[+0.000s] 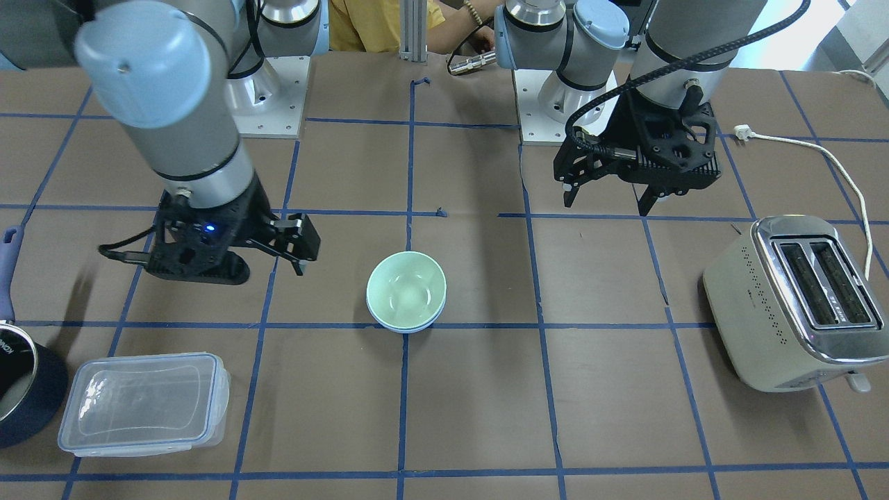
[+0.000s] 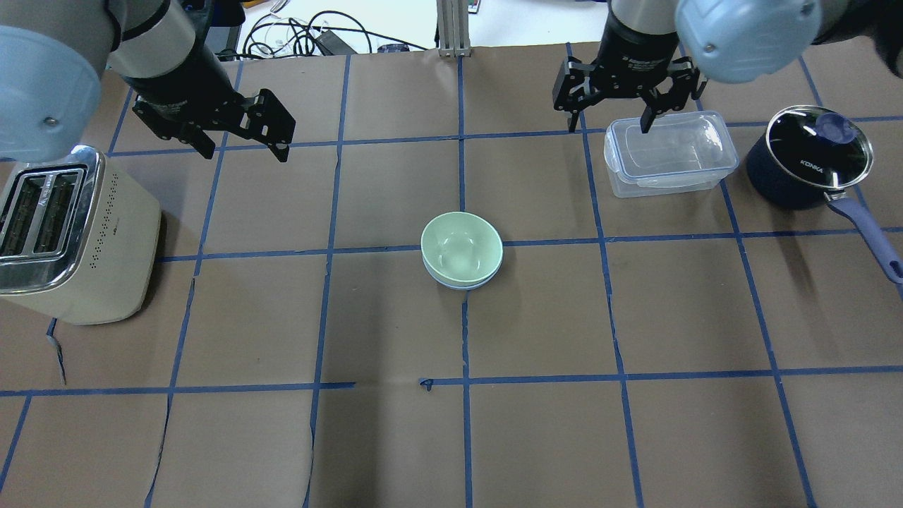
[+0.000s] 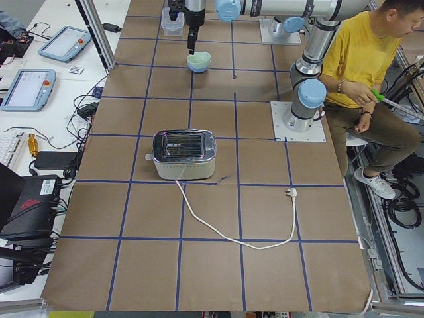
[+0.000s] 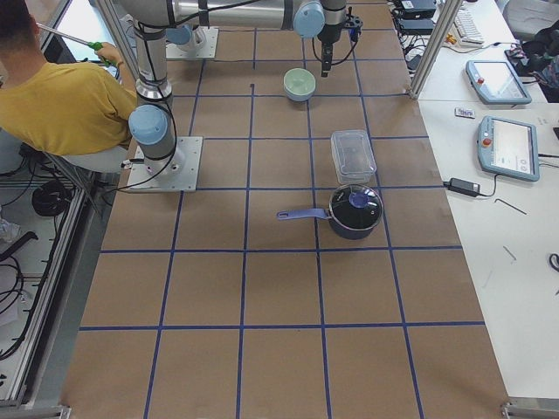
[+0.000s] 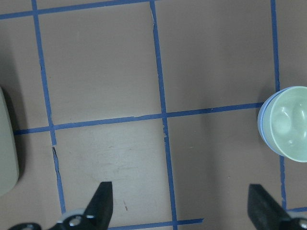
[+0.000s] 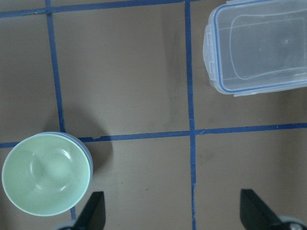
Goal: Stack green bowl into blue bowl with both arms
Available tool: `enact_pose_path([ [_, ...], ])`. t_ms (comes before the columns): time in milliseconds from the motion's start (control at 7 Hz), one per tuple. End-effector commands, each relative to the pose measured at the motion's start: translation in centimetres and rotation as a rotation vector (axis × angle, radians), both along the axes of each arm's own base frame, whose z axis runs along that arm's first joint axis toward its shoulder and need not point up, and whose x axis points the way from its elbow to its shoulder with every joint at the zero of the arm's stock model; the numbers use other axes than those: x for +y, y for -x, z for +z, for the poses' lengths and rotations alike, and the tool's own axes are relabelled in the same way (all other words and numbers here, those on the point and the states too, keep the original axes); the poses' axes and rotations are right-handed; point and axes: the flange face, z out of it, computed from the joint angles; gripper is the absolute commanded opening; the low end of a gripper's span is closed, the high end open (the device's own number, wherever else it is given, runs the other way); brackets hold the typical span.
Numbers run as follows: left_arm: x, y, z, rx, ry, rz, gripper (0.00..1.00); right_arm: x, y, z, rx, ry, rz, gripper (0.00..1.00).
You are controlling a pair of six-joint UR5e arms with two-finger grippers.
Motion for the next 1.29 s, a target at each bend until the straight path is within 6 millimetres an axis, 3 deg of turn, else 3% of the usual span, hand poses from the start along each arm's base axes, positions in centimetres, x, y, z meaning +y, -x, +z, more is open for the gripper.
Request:
enact_pose_path([
  [0, 0.0, 0.1, 0.0, 0.000, 0.000, -0.001, 1.00, 4.2, 3.4, 1.8, 0.006, -0.007, 0.019, 1.00],
  [286, 0.1, 0.1, 0.1, 0.000, 0.001, -0.001, 1.00, 6.6, 4.0, 1.5, 0.068, -0.032, 0.024, 1.00],
  [1143, 0.3, 0.1, -0.1, 0.002, -0.004, 0.011, 1.00, 8.2, 3.8, 2.9, 0.057, -0.058, 0.017, 1.00],
])
